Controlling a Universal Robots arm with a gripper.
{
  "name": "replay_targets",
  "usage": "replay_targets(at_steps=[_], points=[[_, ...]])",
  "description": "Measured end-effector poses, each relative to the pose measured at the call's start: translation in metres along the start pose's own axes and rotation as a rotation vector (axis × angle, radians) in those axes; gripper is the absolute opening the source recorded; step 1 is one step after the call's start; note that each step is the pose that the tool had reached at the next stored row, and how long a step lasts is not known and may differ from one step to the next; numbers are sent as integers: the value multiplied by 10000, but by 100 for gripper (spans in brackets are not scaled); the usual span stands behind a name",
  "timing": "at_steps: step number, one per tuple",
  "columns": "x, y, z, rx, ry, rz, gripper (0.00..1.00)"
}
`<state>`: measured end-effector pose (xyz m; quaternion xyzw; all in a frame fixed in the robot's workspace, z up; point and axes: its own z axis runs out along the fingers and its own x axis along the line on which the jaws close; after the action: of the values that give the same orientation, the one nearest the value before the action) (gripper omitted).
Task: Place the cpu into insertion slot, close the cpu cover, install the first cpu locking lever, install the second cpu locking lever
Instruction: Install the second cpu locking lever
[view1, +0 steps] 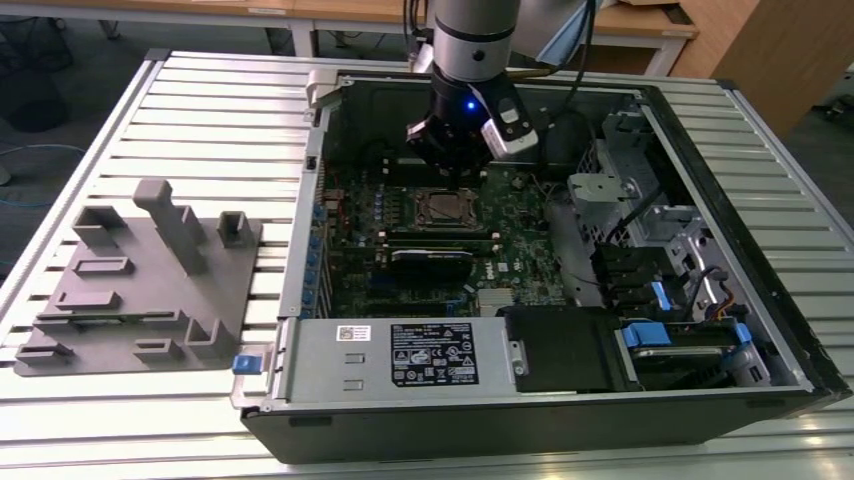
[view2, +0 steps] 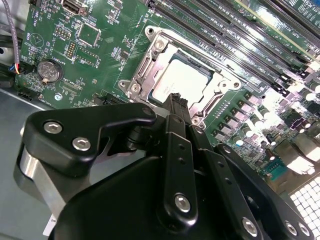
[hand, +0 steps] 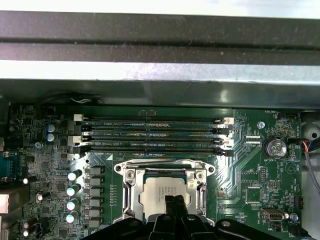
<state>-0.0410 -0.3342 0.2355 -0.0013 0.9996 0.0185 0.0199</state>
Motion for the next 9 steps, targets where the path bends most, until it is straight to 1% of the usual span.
replay_targets(at_steps=[5, 9], points=[[0, -3, -5, 2, 2, -1, 11], [0, -40, -5, 0, 0, 0, 11]])
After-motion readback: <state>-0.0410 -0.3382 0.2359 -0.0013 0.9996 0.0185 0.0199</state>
